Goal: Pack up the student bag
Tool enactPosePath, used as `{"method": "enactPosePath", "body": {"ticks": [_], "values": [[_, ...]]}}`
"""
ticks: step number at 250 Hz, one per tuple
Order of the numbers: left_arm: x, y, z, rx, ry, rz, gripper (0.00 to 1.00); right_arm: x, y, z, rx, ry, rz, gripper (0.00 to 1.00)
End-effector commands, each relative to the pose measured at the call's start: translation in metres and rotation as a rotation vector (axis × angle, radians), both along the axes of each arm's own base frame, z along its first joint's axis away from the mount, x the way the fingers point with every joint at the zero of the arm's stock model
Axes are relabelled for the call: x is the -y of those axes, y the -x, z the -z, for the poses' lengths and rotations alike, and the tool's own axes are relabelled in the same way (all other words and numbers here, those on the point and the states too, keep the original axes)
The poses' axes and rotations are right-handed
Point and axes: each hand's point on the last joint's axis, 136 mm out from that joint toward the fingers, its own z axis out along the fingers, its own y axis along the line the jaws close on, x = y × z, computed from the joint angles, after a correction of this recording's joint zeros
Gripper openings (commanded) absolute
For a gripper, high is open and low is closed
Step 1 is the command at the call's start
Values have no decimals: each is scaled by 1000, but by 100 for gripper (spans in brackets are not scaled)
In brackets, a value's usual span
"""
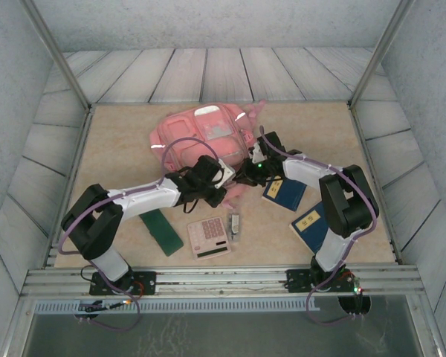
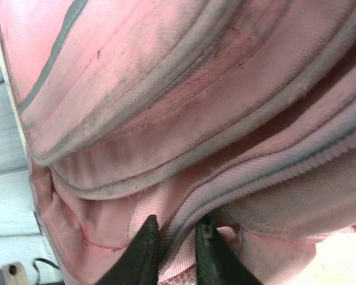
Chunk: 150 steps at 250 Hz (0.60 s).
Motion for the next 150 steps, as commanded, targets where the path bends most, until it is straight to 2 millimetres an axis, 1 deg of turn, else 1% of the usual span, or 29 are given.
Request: {"method": "enactPosePath", "body": {"ticks": [1, 26, 46, 58, 98, 150], "values": [[16, -15, -30, 103, 52, 7, 0, -7, 5, -3, -5, -4, -44, 12], [7, -17, -28, 101, 38, -49, 0, -6, -2, -13, 37, -1, -35, 5], [-6, -20, -24, 103, 12, -118, 0, -5, -8, -25, 81, 8, -31, 2], [-14, -21, -21, 104, -3, -158, 0, 0, -12, -31, 103, 29, -20, 0], [-40, -20, -13, 83, -13, -254, 0, 13, -22, -47, 164, 84, -3, 0], [-73, -22, -10, 8, 44, -375, 0, 32, -30, -59, 211, 124, 25, 0]]}}
